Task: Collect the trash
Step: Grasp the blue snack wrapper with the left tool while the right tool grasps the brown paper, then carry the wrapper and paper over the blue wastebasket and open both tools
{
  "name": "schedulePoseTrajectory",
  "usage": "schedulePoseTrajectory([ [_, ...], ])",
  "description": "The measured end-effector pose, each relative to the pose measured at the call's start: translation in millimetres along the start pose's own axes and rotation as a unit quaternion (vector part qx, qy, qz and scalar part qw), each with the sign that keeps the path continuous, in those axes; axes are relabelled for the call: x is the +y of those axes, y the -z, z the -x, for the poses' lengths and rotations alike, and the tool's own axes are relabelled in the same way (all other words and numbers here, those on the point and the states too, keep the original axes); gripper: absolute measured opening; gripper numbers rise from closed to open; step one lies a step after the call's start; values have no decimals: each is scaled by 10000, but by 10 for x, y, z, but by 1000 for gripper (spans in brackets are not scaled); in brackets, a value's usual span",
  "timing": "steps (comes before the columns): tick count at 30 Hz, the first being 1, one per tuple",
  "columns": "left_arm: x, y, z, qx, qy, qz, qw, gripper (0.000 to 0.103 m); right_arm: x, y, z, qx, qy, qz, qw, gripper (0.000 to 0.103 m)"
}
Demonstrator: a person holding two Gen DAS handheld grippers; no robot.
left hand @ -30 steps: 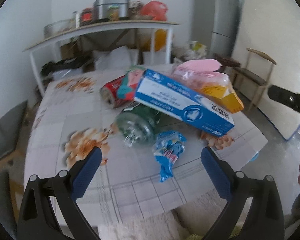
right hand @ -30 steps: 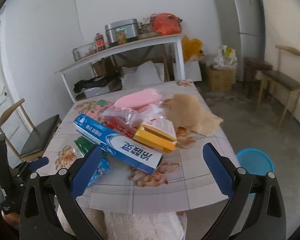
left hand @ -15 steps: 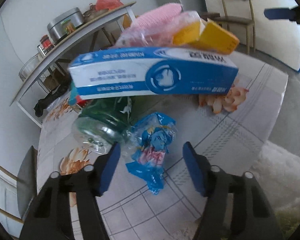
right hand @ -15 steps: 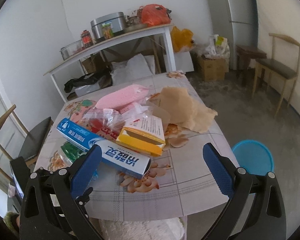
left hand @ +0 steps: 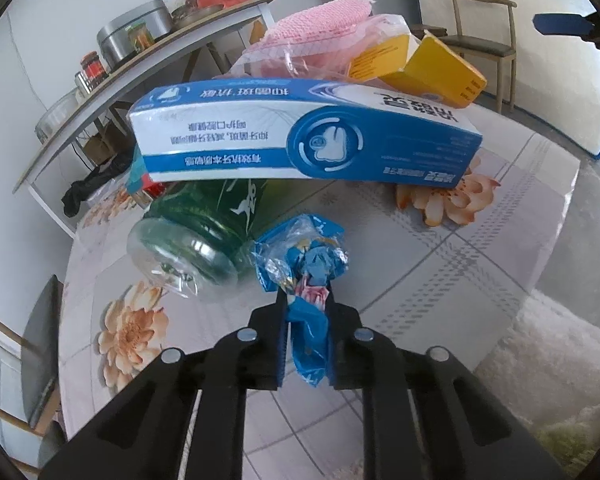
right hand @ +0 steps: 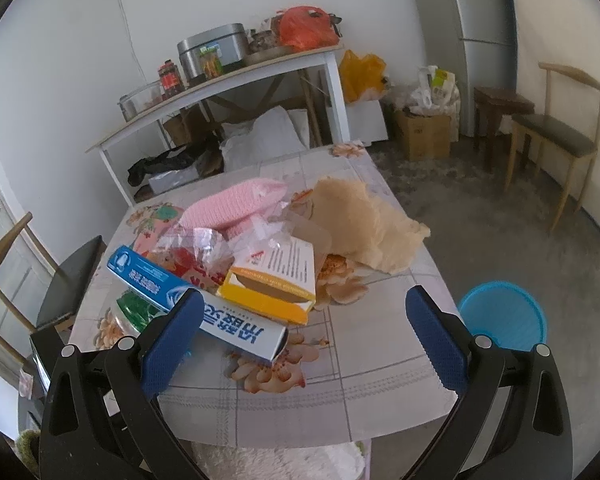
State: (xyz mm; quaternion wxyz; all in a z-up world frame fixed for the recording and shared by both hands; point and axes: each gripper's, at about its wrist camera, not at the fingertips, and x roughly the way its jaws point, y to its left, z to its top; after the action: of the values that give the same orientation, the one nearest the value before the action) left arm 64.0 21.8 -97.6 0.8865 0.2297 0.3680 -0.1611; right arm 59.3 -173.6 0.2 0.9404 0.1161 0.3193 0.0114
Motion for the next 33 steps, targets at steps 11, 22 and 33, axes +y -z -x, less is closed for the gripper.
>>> schedulePoseTrajectory([
  [11, 213, 20, 222, -27, 545, 674, 9962, 11, -398, -574, -264, 50, -280, -274, 9992, 84],
  [22, 233, -134, 296, -180, 863, 779, 9931, 11, -966, -768, -1787, 1809, -656, -1683, 9668, 65],
  [33, 191, -208, 301, -105, 923, 773, 9927, 11, -1020, -650, -1898, 2024, -1002, -1748, 9584, 0],
])
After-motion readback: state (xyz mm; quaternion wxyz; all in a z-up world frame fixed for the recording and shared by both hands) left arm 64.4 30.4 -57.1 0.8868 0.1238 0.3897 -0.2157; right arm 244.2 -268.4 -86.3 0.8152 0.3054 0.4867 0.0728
